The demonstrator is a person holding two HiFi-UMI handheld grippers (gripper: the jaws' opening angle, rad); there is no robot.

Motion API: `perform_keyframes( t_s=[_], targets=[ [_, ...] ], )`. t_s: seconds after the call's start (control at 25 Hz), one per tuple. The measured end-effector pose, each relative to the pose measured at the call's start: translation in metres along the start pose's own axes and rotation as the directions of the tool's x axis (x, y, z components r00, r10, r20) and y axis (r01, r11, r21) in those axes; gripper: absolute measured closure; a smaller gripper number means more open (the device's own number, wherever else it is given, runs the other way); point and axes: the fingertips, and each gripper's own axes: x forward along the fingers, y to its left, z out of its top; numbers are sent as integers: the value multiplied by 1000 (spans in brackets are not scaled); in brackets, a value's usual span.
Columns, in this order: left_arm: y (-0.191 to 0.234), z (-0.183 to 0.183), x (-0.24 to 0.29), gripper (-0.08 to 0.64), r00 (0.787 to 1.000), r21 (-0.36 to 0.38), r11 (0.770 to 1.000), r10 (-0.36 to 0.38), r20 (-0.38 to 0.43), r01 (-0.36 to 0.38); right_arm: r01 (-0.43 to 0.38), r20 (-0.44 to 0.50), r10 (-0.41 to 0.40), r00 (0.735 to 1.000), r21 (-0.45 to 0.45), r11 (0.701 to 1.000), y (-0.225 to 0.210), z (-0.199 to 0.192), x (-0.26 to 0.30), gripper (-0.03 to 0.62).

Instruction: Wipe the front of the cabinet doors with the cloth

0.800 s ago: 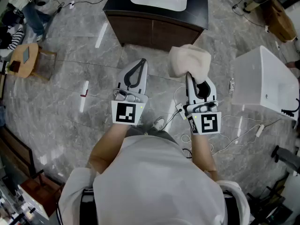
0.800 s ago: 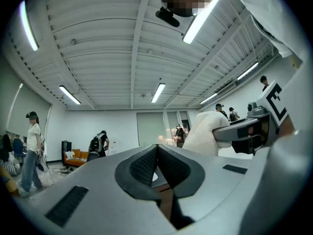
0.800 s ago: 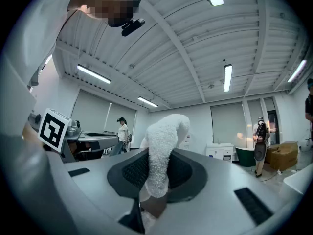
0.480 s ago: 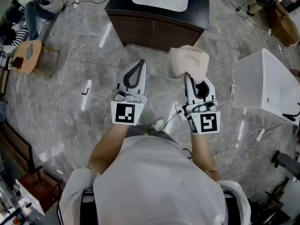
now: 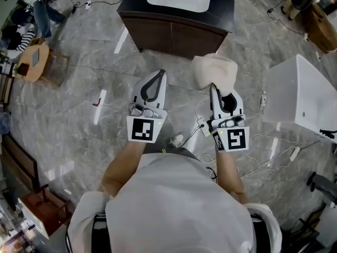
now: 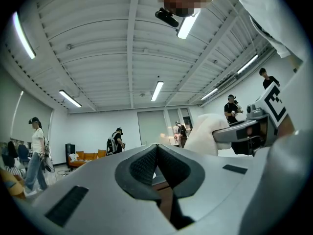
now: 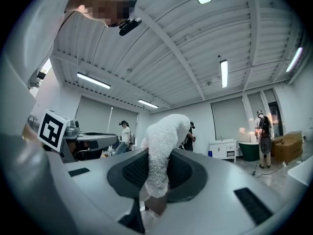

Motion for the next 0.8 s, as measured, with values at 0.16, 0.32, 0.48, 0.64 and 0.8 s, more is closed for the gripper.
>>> perform_keyframes(
  t_s=[0.16, 0.32, 0.48, 0.64, 0.8],
  targets=[
    [11, -9, 3, 541, 1000, -9, 1000, 10, -12, -10, -5, -12, 5, 1000, 1, 1000, 4, -7, 9, 512],
    [31, -28, 15, 541, 1000, -23, 1000, 17, -17, -17, -2, -21, 2, 1000, -9, 1000, 5, -15, 25, 512],
    [55, -42, 40, 541, 1000, -24, 1000, 3, -13, -3, 15, -37, -16, 999, -17, 1000, -3, -22, 55, 512],
    [88, -59, 82, 541, 999, -39, 999, -29, -20, 28, 43, -55, -44, 998, -30, 999, -13, -25, 108, 512],
    [126, -78, 129, 541, 998, -83, 995, -54, -6, 54, 45, -83, -49, 995, -56, 997, -18, -30, 166, 511]
  ],
)
